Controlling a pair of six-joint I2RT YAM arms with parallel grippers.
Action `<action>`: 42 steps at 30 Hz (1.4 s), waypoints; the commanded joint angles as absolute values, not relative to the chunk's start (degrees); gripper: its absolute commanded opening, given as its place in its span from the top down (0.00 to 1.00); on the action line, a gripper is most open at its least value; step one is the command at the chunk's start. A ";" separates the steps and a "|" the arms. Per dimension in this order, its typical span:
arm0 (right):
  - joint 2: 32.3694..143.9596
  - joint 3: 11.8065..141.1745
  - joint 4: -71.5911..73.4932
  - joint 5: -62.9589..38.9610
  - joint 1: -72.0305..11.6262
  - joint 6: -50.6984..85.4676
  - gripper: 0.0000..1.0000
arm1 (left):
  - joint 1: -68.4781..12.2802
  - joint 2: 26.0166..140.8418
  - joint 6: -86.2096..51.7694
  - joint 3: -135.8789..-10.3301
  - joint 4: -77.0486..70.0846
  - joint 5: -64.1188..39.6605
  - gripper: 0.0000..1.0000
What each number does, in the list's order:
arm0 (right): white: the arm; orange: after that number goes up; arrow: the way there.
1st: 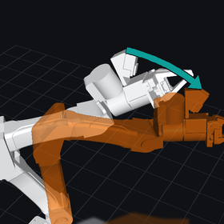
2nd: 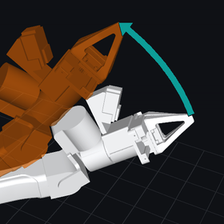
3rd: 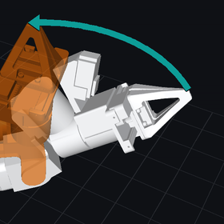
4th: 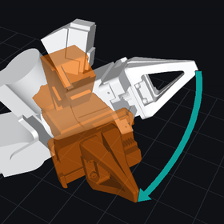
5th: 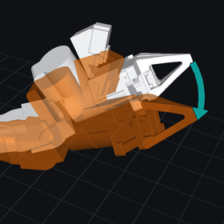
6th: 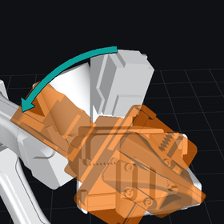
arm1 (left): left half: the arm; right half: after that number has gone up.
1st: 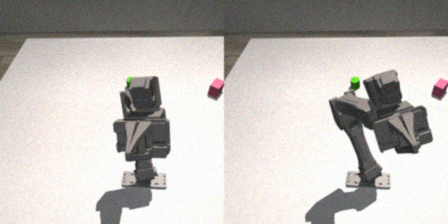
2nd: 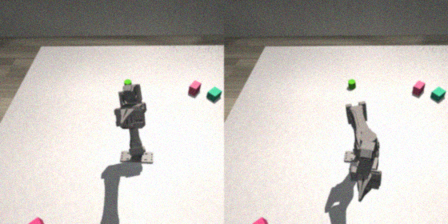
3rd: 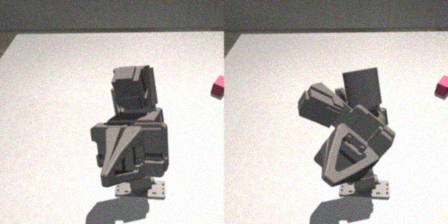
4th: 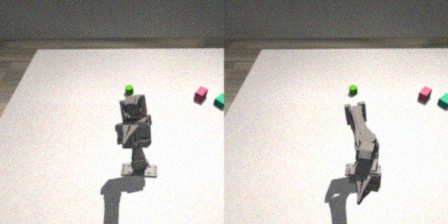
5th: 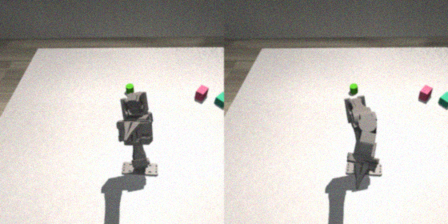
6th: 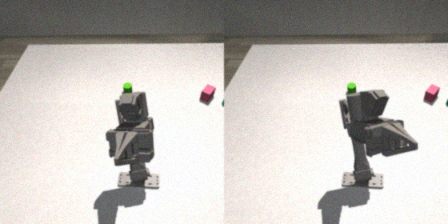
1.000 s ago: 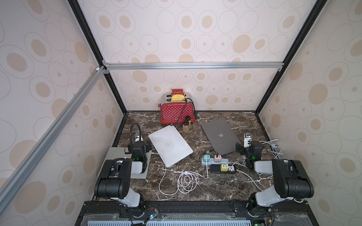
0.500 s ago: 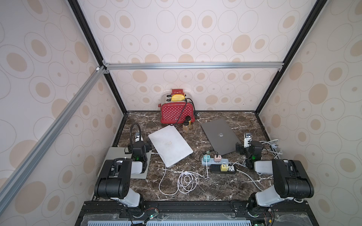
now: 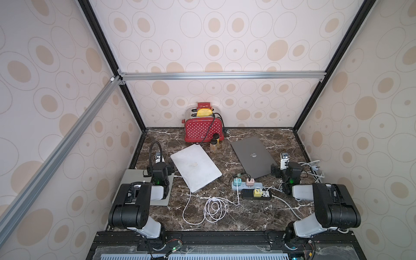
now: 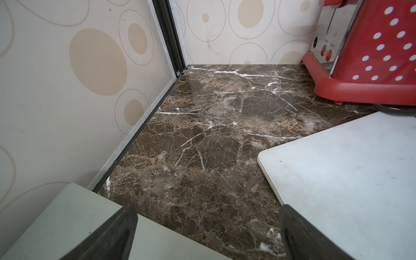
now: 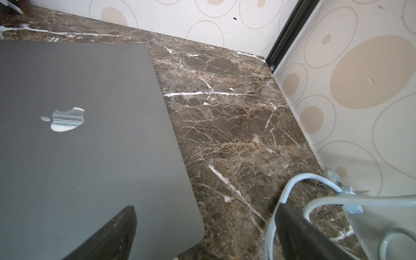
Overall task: Unplug the laptop charger
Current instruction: Remove the charging cable from the laptop.
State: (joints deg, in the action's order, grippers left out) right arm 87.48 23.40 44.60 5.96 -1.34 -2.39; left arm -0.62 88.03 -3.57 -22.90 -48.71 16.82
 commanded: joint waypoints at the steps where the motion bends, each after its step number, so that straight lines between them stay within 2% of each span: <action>1: 88.11 24.15 45.32 6.14 -1.92 -2.10 0.00 | -0.26 88.33 -3.16 -23.73 -49.19 16.52 0.01; 6: 88.12 24.17 45.26 6.16 -1.86 -2.01 0.00 | -0.25 88.09 -3.15 -23.70 -49.46 16.52 0.01; 8: 87.96 23.98 46.55 8.01 -1.98 -1.42 0.00 | -0.29 85.19 -3.14 -25.58 -43.98 16.83 0.01; 9: 86.73 24.30 45.24 10.98 -1.93 -0.48 0.00 | -0.26 82.99 -3.71 -27.52 -38.50 18.17 0.01; 10: 82.76 26.06 37.70 12.39 -1.93 0.31 0.00 | -0.34 79.86 -4.84 -31.22 -29.35 20.76 0.01; 12: 74.23 30.18 25.31 11.07 -2.05 0.25 0.00 | -0.44 74.50 -10.68 -40.10 -10.99 23.98 0.01; 15: 66.34 39.83 9.89 9.47 -3.26 3.08 0.00 | -0.73 70.49 -22.66 -55.09 15.95 22.12 0.01; 17: 66.37 49.44 -2.29 5.94 -4.62 4.28 0.00 | -0.77 69.60 -25.63 -62.13 28.48 15.06 0.01; 19: 68.92 57.94 -11.50 0.40 -7.80 3.44 0.00 | -0.79 69.30 -26.22 -65.15 36.65 8.67 0.01; 22: 74.57 69.30 -22.00 -3.60 -18.53 -0.36 0.00 | -0.77 71.43 -26.29 -70.46 50.61 4.22 0.01; 26: 83.99 80.92 -29.30 -9.81 -30.23 -0.90 0.00 | -0.58 71.91 -23.35 -74.20 60.32 -2.92 0.01; 31: 96.46 93.38 -34.47 -3.77 -48.12 -1.67 0.00 | -0.73 74.70 -20.25 -75.77 70.28 -0.80 0.01; 36: 109.66 99.74 -36.74 -14.63 -51.18 0.94 0.01 | -0.53 77.95 -18.76 -72.50 68.43 0.79 0.01; 42: 116.80 99.81 -31.38 -17.61 -55.38 2.71 0.04 | -0.04 83.58 -16.90 -69.52 65.88 -1.24 0.01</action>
